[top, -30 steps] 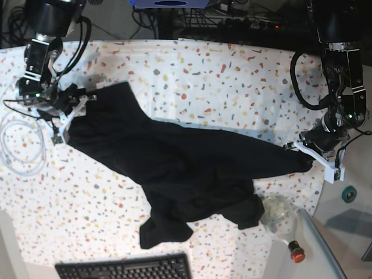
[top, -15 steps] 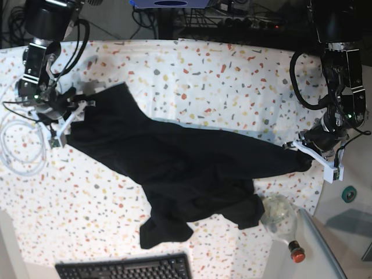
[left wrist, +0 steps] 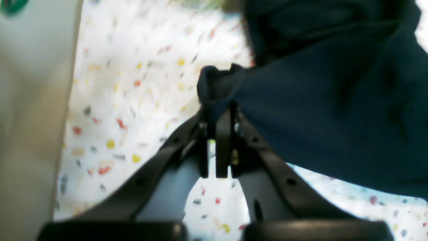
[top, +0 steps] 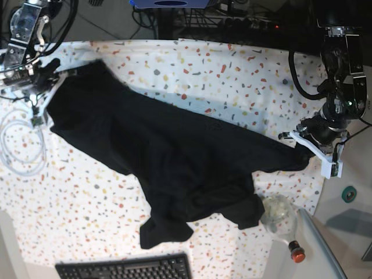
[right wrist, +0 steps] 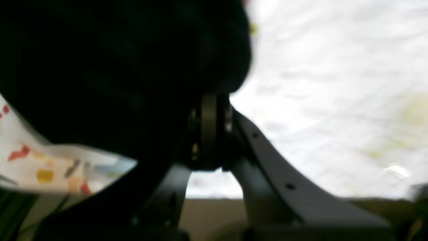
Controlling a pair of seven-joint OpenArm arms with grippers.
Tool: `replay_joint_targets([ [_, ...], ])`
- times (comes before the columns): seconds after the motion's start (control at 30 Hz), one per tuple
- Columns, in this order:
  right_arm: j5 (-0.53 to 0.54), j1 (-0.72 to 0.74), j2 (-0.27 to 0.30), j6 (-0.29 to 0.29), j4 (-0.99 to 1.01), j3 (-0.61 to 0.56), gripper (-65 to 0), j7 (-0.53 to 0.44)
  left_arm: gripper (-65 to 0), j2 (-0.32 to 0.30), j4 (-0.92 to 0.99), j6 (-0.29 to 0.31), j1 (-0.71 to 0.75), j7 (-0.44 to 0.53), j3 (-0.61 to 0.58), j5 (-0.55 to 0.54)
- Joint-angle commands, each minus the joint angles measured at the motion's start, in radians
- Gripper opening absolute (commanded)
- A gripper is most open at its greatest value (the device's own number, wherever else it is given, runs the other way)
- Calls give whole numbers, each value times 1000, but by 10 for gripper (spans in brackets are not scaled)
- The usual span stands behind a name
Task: Layout the t-shirt on the table in an organized manner, then fold the t-shirt properly
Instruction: 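Lift the stretched shirt with both grippers and fling it flat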
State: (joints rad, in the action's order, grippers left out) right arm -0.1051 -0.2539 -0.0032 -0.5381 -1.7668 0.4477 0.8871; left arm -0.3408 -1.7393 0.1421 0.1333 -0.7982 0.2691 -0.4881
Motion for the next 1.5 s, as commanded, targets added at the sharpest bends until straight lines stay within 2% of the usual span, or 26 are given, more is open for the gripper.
replay_joint_targets([
  [0.0, 12, 3, 4, 0, -60, 3, -650, 2, -650, -17, -43, 1, -14, 30, -1, -7],
  [0.1, 12, 29, 4, 0, -127, 47, -650, 16, -650, -33, -46, 0, -54, 30, -101, -4],
  [0.23, 8, 210, 32, 0, -31, 104, -650, 19, -650, -27, 62, -3, -211, 30, -265, 82],
  [0.43, 8, 609, 222, 9, 318, 41, -650, 14, -650, 98, 361, -3, -597, 30, -436, 271],
  [0.6, 8, 974, 371, 9, 571, 20, -650, -29, -650, 239, 680, 0, -989, 39, -548, 349],
  [0.67, 8, 1097, 431, 9, 594, 20, -650, -50, -650, 300, 760, 0, -1130, 64, -560, 349],
  [0.73, 8, 1189, 478, 9, 582, 20, -650, -58, -650, 332, 770, 0, -1225, 109, -554, 345],
  [0.83, 8, 1309, 556, 6, 489, 20, -650, -46, -650, 377, 715, 0, -1331, 159, -443, 299],
  [0.93, 11, 1295, 609, 0, 293, 24, -650, 47, -650, 405, 554, 0, -1317, 67, -377, 254],
  [1.0, 11, 1203, 609, 0, 172, 32, -650, 116, -650, 405, 431, 0, -1245, 13, -380, 254],
  [1.1, 12, 950, 592, 0, -26, 52, -650, 165, -650, 398, 249, 1, -1081, -48, -380, 288],
  [1.2, 12, 686, 461, 0, -140, 99, -650, 131, -650, 351, 157, 1, -875, -56, -416, 332],
  [1.27, 11, 549, 360, 6, -140, 130, -650, 91, -650, 300, 140, 1, -740, -51, -454, 337],
  [1.4, 9, 371, 197, 8, -41, 188, -650, -33, -650, 248, 147, 1, -515, -48, -491, 337],
  [1.47, 9, 299, 137, 8, 12, 213, -650, -98, -650, 216, 167, 1, -400, 9, -495, 337],
])
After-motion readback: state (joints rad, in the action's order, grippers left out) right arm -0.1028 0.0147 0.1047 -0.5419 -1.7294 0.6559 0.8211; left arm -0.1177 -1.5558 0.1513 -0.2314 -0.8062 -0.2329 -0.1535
